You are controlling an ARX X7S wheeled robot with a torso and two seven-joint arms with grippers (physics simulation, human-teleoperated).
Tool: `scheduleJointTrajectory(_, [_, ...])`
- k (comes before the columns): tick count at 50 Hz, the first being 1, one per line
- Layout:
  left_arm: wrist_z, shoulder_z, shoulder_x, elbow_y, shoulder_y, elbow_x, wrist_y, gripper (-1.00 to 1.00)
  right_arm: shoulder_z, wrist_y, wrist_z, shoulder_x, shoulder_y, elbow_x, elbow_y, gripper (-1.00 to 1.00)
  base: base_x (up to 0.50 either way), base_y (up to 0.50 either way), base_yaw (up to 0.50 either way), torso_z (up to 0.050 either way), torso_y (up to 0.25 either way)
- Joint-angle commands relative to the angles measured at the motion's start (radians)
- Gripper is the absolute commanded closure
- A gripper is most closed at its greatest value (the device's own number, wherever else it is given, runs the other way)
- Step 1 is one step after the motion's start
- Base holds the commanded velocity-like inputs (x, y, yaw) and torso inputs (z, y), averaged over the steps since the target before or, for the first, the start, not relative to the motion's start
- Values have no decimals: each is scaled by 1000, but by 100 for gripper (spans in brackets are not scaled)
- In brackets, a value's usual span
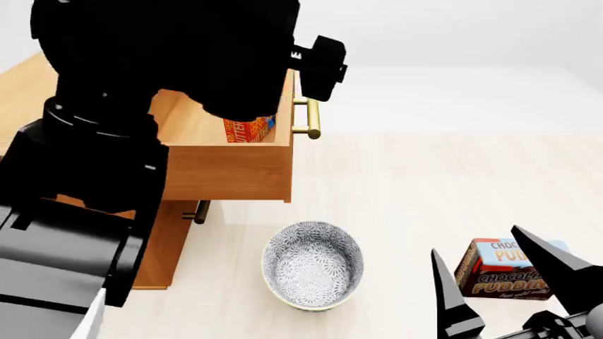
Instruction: Put the butter at the back in the top drawer of the cabinet and close it.
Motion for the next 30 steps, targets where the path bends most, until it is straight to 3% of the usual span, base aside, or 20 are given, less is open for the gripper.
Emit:
scheduleJointTrajectory(1, [-111, 135, 10, 50, 29, -106, 129, -100, -15, -10, 9, 0, -17, -33, 0, -100, 0, 0, 0, 0, 0])
scheduleJointTrajectory(26, [-156, 476, 12, 99, 3, -281, 406, -100, -16, -14, 17, 0, -23, -33, 0, -100, 0, 0, 0, 0, 0])
scheduleJointTrajectory(30, [-153, 558, 12, 97, -18, -307, 464, -100, -56, -85, 8, 0, -65, -99, 57, -100, 0, 0, 0, 0, 0])
